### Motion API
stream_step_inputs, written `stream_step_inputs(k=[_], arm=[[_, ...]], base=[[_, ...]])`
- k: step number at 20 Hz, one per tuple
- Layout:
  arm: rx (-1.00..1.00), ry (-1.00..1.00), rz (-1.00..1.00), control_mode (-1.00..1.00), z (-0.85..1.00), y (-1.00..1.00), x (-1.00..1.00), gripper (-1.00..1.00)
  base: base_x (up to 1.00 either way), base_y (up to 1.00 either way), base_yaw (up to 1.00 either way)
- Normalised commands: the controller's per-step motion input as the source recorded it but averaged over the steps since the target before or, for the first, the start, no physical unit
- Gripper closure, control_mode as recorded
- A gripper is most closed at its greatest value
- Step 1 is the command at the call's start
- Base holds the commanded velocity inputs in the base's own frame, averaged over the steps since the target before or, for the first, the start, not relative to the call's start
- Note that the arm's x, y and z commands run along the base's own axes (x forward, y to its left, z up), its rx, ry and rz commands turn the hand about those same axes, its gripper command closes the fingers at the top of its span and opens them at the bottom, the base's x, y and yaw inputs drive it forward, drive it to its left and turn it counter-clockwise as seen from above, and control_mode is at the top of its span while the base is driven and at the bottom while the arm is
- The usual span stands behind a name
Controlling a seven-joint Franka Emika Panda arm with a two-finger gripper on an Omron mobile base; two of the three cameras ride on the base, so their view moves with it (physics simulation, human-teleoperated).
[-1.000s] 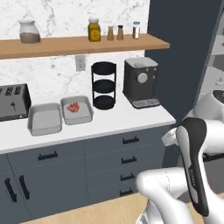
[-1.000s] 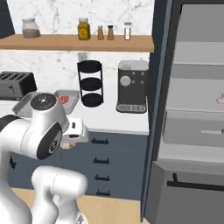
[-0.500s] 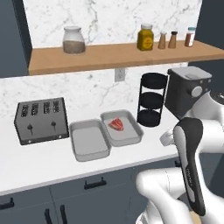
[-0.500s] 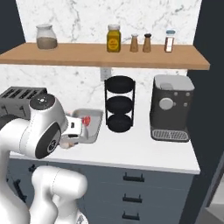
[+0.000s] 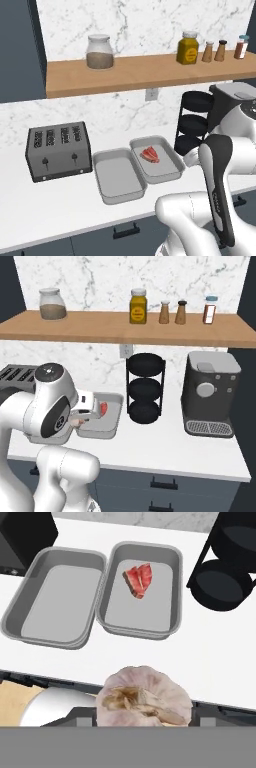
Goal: Place one garlic and one steak in each tupperware on the nearby counter, to pack two identical lunches.
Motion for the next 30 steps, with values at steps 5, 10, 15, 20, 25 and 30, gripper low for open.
stream_step_inputs(k=[5, 10, 15, 20, 25, 30], arm=[[0.0, 0.0, 0.0, 1.0, 0.0, 0.0, 0.0, 1.0], [0.0, 0.0, 0.0, 1.0, 0.0, 0.0, 0.0, 1.0], [0.0, 0.0, 0.0, 1.0, 0.0, 0.0, 0.0, 1.0], [0.0, 0.0, 0.0, 1.0, 0.0, 0.0, 0.0, 1.0], [0.0, 0.01, -0.01, -1.0, 0.0, 0.03, 0.07, 1.0], [0.0, 0.02, -0.06, -1.0, -0.29, 0.28, 0.65, 1.0]], base=[[0.91, 0.43, 0.0], [0.46, 0.58, 0.0], [0.54, 0.61, -0.04], [0.59, 0.23, -0.09], [0.24, 0.08, -0.05], [0.0, 0.0, 0.0]])
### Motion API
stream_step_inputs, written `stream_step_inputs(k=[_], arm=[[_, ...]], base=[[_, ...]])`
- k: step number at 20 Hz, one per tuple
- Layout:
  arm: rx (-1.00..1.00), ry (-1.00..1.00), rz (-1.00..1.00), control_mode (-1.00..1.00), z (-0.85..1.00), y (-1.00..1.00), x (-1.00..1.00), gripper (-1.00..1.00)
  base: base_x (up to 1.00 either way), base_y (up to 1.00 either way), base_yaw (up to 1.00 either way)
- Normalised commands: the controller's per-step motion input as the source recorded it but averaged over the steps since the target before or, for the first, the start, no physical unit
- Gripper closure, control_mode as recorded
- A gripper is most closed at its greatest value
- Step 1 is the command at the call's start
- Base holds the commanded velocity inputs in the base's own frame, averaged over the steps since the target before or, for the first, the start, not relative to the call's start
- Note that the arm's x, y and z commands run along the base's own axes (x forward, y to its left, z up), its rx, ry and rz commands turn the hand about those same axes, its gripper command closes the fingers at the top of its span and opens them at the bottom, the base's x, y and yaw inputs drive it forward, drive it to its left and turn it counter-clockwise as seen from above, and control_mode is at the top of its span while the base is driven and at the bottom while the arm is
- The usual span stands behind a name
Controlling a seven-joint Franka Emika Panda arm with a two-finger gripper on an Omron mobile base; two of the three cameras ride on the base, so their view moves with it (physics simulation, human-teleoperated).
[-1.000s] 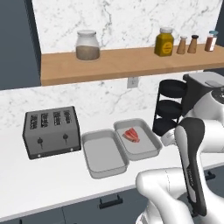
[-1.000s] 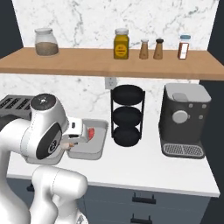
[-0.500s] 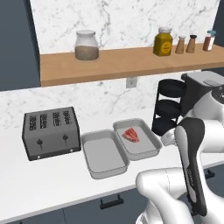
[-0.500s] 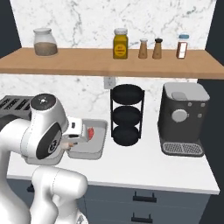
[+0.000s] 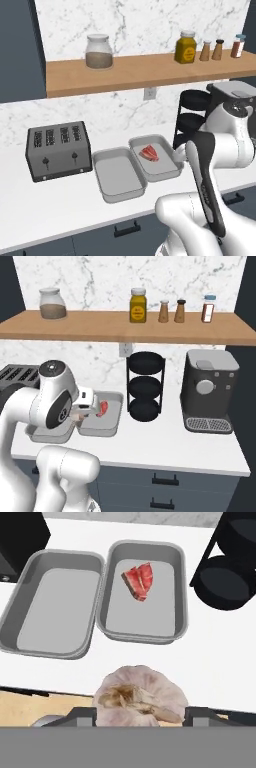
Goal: Place one garlic and one steak in each tupperware on the nearby counter, to pack two identical lunches.
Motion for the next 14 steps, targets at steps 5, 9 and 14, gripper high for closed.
stream_step_inputs(k=[5, 9, 14], arm=[[0.0, 0.08, -0.07, -1.0, -0.88, 0.15, 0.9, 1.0], [0.0, 0.0, -0.05, -1.0, -0.98, 0.09, 0.73, 1.0], [0.0, 0.19, -0.02, -1.0, -0.2, 0.0, 0.95, 1.0]], base=[[0.0, 0.0, 0.0], [0.0, 0.0, 0.0], [0.0, 0.0, 0.0]])
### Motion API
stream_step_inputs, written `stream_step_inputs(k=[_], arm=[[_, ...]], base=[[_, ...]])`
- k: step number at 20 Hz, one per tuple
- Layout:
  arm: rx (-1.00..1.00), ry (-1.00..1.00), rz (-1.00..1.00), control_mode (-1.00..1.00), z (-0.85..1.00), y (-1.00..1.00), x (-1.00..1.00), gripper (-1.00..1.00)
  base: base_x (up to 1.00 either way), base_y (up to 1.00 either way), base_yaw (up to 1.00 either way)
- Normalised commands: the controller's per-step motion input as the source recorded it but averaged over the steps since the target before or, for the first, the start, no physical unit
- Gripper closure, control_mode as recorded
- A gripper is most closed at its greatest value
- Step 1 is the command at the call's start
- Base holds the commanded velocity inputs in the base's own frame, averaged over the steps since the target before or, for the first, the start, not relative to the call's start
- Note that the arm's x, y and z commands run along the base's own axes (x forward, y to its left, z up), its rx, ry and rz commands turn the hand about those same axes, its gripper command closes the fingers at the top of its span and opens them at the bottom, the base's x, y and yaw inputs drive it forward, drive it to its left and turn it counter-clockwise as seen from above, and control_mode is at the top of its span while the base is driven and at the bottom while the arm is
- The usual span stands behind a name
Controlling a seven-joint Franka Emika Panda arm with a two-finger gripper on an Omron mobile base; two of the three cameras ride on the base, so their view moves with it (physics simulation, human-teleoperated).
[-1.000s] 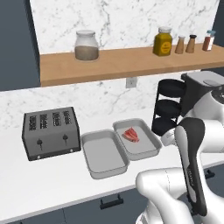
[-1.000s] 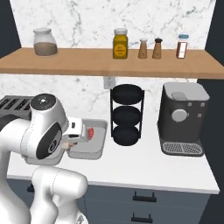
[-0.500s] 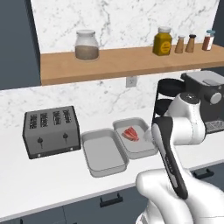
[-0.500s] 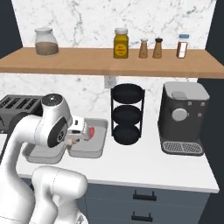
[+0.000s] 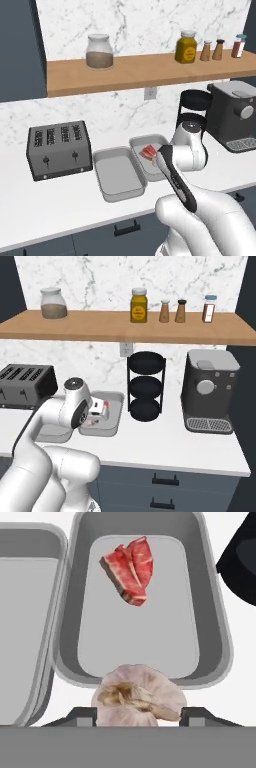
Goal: Place one garlic and one steak in each tupperware on the nearby counter, to pack two identical lunches.
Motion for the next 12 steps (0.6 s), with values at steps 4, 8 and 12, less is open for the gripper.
stream_step_inputs(k=[4, 8, 12], arm=[[0.0, 0.34, 0.0, -1.0, 0.01, 0.0, 0.69, 1.0], [0.0, 0.31, 0.0, -1.0, -0.07, -0.01, 0.27, 1.0], [0.0, 0.07, 0.0, -1.0, -0.27, -0.02, 0.2, 1.0]], base=[[0.0, 0.0, 0.0], [0.0, 0.0, 0.0], [0.0, 0.0, 0.0]])
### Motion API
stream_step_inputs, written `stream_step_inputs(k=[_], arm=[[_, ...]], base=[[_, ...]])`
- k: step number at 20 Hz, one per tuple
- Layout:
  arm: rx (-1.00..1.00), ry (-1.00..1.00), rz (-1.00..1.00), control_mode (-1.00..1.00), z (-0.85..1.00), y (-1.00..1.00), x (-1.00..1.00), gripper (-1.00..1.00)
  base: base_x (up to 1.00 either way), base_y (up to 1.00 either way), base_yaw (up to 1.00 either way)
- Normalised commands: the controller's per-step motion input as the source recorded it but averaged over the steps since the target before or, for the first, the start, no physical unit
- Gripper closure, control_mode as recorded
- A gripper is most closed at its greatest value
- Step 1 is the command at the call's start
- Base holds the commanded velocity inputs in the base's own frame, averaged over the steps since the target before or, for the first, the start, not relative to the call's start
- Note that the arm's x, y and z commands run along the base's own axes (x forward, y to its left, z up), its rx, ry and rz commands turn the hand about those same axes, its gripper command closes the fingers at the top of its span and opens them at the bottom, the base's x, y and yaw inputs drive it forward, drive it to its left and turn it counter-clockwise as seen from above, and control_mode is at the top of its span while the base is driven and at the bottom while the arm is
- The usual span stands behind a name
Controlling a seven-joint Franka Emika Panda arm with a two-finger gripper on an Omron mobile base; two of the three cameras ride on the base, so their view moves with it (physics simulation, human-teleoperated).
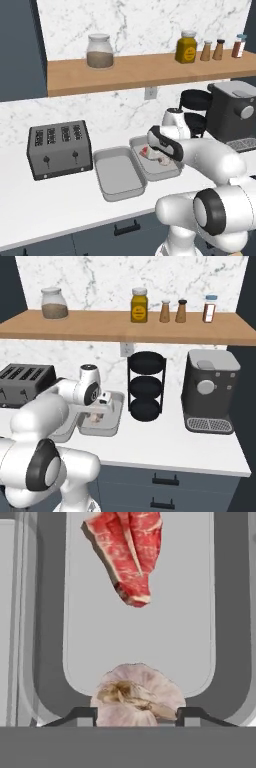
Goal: Place one garlic and one steak in each tupperware on the nearby counter, to pack two identical lunches.
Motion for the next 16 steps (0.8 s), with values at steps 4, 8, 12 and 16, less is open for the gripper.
stream_step_inputs(k=[4, 8, 12, 16], arm=[[0.0, 0.0, 0.0, -1.0, -0.64, 0.0, 0.25, 1.0], [0.0, 0.0, 0.0, -1.0, -0.74, 0.0, 0.28, 1.0], [0.0, 0.0, 0.0, -1.0, -0.07, 0.0, 0.23, 1.0], [0.0, 0.0, 0.0, -1.0, 0.04, 0.0, 0.01, 1.0]], base=[[0.0, 0.0, 0.0], [0.0, 0.0, 0.0], [0.0, 0.0, 0.0], [0.0, 0.0, 0.0]])
